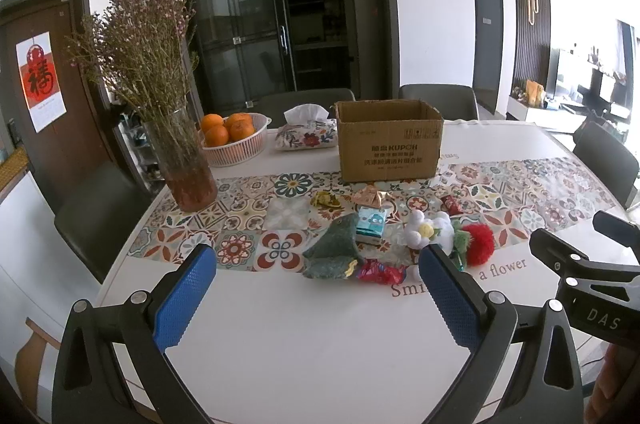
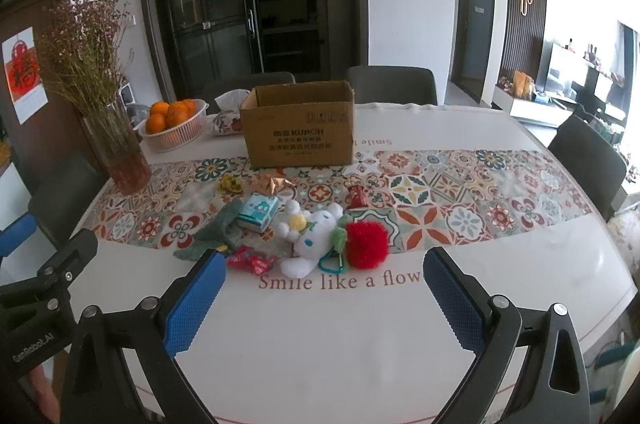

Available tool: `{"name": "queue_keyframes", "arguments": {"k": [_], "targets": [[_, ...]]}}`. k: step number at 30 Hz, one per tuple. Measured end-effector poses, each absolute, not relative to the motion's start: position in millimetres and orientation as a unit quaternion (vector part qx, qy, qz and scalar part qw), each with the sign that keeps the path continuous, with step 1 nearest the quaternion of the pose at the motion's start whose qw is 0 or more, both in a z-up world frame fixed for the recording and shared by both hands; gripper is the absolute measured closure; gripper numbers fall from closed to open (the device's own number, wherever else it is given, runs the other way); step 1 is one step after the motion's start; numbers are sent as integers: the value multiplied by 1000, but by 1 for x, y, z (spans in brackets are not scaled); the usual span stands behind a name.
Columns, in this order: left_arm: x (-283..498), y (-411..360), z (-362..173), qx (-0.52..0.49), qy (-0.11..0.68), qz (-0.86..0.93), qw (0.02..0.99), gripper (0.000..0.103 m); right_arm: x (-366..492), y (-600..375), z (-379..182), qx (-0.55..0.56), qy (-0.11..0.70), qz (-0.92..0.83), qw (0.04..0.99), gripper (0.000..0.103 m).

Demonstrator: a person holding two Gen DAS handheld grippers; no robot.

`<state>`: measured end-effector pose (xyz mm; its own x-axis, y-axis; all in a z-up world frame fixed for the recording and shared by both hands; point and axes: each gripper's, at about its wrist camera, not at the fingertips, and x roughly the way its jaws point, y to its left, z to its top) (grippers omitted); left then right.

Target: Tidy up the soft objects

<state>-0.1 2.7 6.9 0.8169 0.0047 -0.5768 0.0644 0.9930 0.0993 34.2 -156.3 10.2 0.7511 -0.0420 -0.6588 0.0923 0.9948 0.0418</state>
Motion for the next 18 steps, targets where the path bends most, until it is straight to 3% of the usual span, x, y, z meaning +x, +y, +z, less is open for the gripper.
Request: {"name": "queue_keyframes", "arguments": {"k": [18], "targets": [[0,3,7,58,301,-21,952,0,34,-156,13,36,349,-38,936,2]]}}
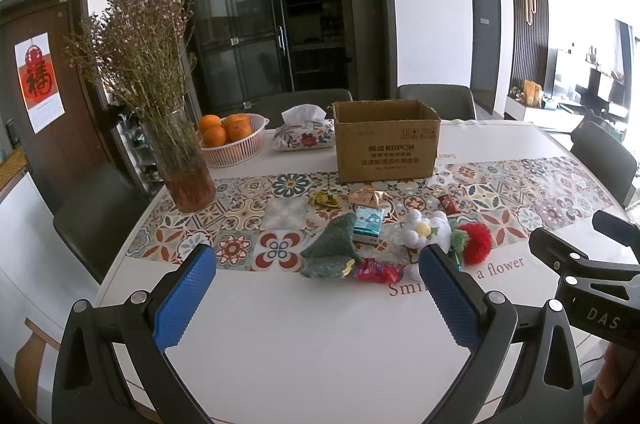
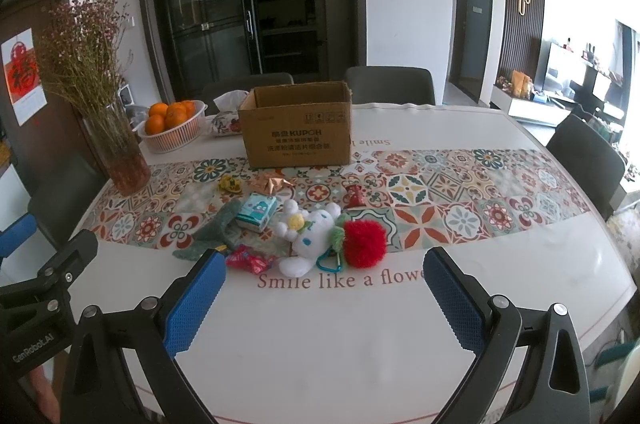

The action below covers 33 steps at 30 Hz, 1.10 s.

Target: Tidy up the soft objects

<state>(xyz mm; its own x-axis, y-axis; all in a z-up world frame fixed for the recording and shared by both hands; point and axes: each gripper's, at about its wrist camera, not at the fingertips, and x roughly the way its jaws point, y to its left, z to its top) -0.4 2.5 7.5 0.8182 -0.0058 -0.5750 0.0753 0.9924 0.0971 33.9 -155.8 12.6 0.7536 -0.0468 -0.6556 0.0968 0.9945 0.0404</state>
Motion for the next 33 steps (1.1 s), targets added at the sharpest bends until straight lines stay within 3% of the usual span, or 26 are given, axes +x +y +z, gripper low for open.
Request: {"name": "queue_keyframes", "arguments": {"k": [33], "targets": [[-2,3,7,57,302,-23,951,0,36,-155,13,36,349,-40,936,3]]}}
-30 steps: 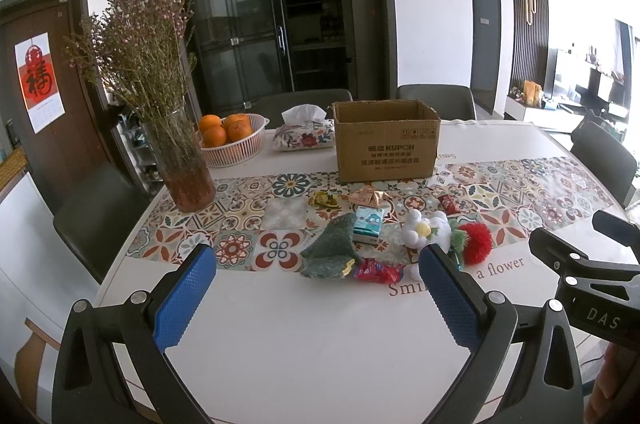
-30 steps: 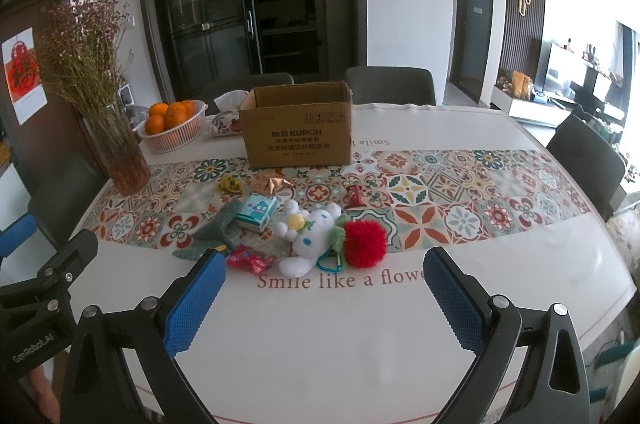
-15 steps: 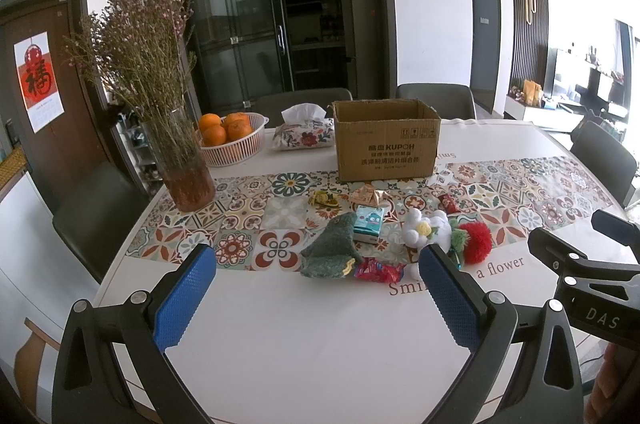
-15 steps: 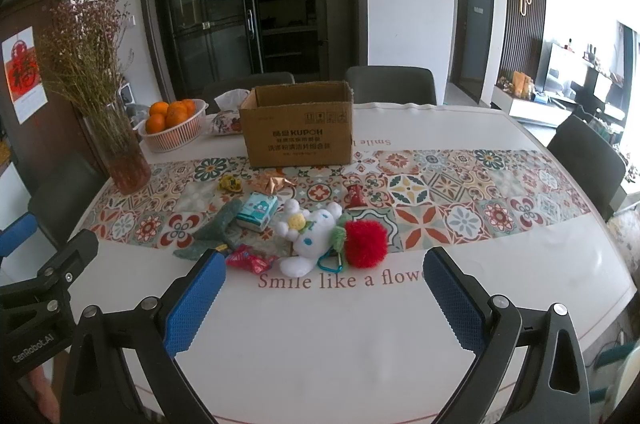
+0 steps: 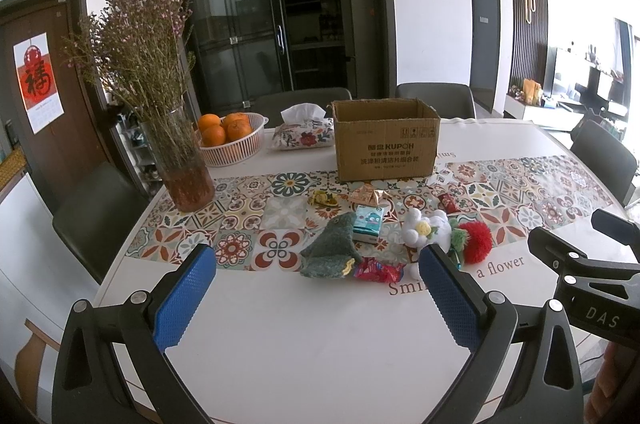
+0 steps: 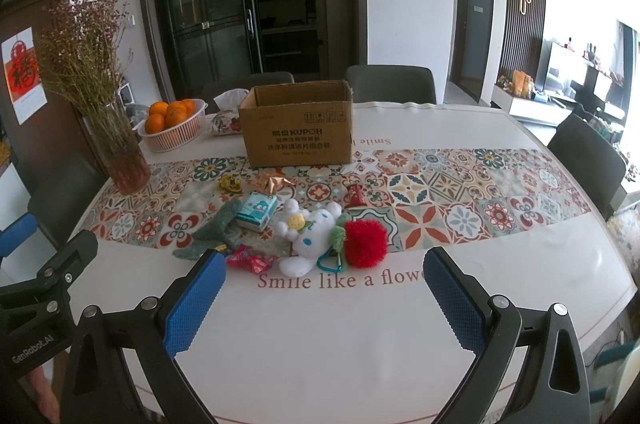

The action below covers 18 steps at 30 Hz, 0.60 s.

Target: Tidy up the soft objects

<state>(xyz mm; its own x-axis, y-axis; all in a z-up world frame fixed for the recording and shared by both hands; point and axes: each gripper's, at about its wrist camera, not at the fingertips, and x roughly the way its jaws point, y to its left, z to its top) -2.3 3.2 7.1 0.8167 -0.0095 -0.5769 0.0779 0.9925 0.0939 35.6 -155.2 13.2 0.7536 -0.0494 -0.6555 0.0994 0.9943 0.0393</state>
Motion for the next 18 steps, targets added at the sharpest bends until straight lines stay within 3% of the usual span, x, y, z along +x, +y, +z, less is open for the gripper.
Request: {"name": "queue_keyframes", "arguments": {"k": [18], "targets": [[-2,4,6,57,304,-24,951,0,37,-153,11,38,354,-40,934,3]]}}
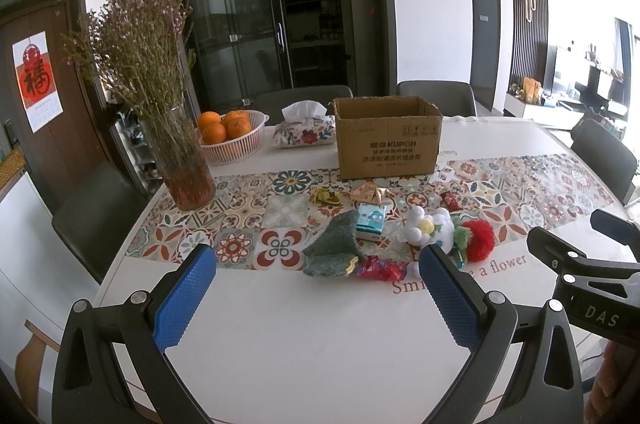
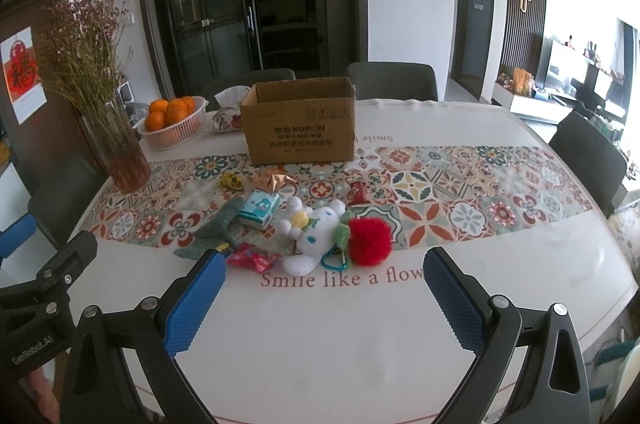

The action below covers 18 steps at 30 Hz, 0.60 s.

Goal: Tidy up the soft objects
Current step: 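Grasp the white plush toy with the right tool while the left tool grasps the green glove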

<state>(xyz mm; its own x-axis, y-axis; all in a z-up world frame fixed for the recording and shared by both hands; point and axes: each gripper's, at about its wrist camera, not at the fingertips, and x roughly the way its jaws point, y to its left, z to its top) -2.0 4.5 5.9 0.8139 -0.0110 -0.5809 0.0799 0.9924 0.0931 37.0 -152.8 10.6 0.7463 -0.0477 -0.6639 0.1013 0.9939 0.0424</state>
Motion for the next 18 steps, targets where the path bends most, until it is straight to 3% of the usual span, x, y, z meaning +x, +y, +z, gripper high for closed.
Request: {"name": "queue_keyframes", "arguments": {"k": [18], "targets": [[30,-3,-17,56,345,-15,937,0,92,-162,-23,12,395,6,918,3]]}}
